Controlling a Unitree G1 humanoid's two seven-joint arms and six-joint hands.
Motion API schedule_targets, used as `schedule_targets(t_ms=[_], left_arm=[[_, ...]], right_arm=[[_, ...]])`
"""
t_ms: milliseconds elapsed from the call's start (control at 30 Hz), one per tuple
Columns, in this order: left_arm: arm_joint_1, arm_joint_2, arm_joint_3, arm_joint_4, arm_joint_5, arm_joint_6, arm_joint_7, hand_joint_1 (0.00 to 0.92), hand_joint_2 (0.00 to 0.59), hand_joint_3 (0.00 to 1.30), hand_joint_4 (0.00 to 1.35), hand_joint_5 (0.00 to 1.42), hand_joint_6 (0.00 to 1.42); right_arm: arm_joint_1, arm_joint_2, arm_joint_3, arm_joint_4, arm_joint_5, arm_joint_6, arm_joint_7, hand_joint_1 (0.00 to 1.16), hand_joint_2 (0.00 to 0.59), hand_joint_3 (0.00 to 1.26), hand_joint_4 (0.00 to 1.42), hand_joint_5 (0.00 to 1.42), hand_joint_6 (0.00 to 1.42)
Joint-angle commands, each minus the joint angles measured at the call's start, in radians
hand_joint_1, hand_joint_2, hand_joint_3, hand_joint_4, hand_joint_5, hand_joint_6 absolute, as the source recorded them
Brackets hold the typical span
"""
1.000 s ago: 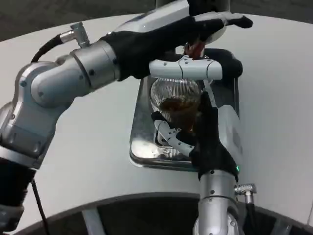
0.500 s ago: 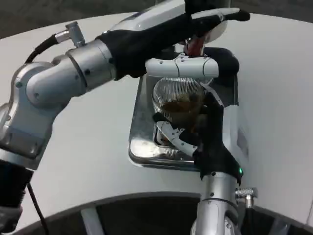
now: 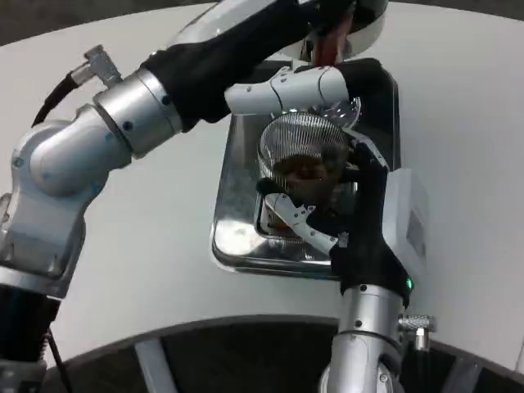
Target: Grasp the cup under the faucet to collect the drink, then remove the cup.
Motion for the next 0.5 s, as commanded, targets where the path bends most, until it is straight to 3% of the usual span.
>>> schedule_targets(t_ms=[33,500], left_arm=[[-0.008,-0.011,0.036,-0.024,-0.039,-0.005,0.019,0.0,0.075,0.08,0.0,0.13,0.2],[-0.004,-0.006,0.066,-0.157,-0.107,0.047,0.0,0.0,0.08,0.1,0.06,0.17,0.23]], right_arm=[[0.04,0.056,-0.011,0.002,-0.004,0.001,-0.002,0.81,0.262,0.48,0.53,0.64,0.75],[0.062,0.044,-0.02,-0.034,-0.01,-0.019,-0.007,0.81,0.262,0.52,0.6,0.73,0.85]])
